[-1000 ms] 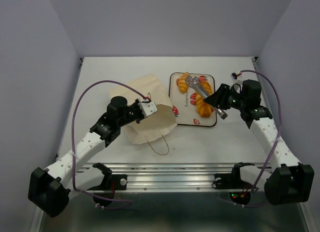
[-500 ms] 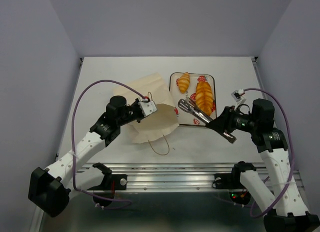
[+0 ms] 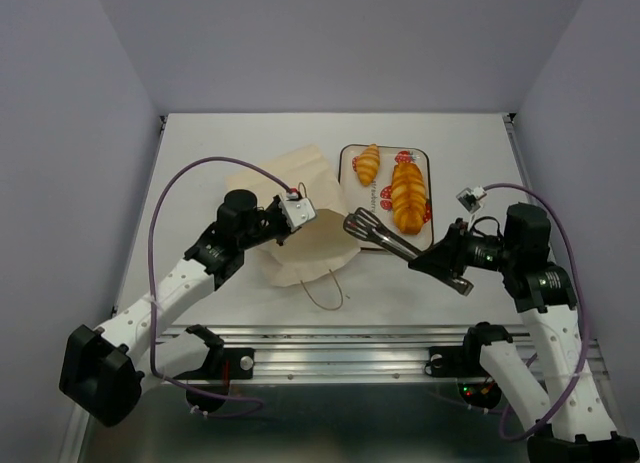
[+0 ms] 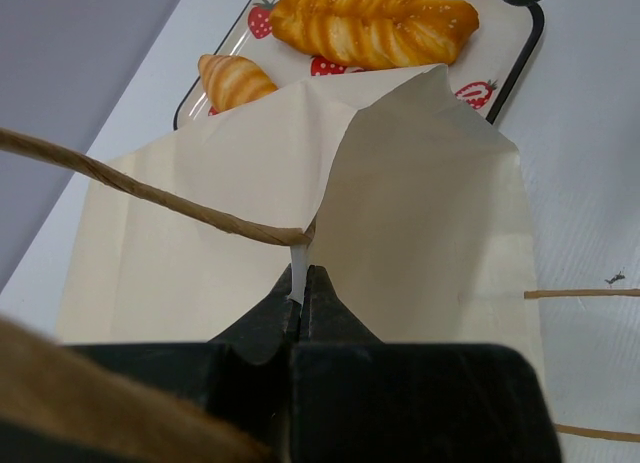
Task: Take the fake bread out of the paper bag
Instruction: Take out the fake bread from the paper bag.
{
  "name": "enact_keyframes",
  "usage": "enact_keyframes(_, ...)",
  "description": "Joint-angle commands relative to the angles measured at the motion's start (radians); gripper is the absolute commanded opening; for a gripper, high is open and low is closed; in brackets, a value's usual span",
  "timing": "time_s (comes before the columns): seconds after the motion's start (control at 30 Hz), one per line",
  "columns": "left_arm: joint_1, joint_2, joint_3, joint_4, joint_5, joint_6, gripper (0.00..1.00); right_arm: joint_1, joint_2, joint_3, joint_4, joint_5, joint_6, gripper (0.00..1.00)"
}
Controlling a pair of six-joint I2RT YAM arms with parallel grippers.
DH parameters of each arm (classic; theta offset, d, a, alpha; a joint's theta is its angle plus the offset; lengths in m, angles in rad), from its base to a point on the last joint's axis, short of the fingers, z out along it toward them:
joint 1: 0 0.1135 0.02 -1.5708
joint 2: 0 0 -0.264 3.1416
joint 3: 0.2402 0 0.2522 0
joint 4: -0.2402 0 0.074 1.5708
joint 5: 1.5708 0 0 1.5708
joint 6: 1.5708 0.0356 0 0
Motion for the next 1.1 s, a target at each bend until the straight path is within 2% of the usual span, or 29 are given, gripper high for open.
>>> enact_keyframes(0.0, 0.005, -0.004, 0.045, 0.060, -0.006, -0.026, 0.00, 0.030, 0.014, -0.008, 0.113, -0.044, 0.005, 0.51)
enact_keyframes(0.1, 0.003, 0.001, 0.049, 0.063, -0.015, -0.032, 0.00, 0.059, 0.029, -0.037, 0.155, -0.015, 0.029, 0.51)
enact_keyframes(0.23, 0.005, 0.024, 0.067, 0.068, -0.034, -0.050, 0.00, 0.197, 0.070, -0.045, 0.201, 0.103, 0.060, 0.51)
enact_keyframes(0.27, 0.005, 0.030, 0.071, 0.066, -0.034, -0.052, 0.00, 0.274, 0.087, -0.043, 0.224, 0.175, 0.068, 0.51)
enact_keyframes(0.37, 0.005, 0.049, 0.081, 0.066, -0.028, -0.055, 0.00, 0.359, 0.136, -0.035, 0.253, 0.246, 0.088, 0.51)
enact_keyframes(0.63, 0.005, 0.032, 0.080, 0.074, -0.011, -0.064, 0.00, 0.477, 0.216, -0.032, 0.316, 0.442, 0.100, 0.50)
enact_keyframes(0.67, 0.003, 0.029, 0.078, 0.074, -0.009, -0.066, 0.00, 0.496, 0.230, -0.029, 0.322, 0.514, 0.097, 0.50)
enact_keyframes(0.83, 0.003, 0.009, 0.072, 0.072, -0.006, -0.067, 0.00, 0.643, 0.349, 0.000, 0.364, 0.685, 0.086, 0.50)
enact_keyframes(0.97, 0.005, 0.001, 0.075, 0.071, -0.011, -0.084, 0.00, 0.743, 0.455, 0.038, 0.425, 0.916, 0.094, 0.50)
enact_keyframes(1.07, 0.005, -0.002, 0.071, 0.085, -0.017, -0.101, 0.00, 0.787, 0.504, 0.049, 0.498, 1.001, 0.123, 0.50)
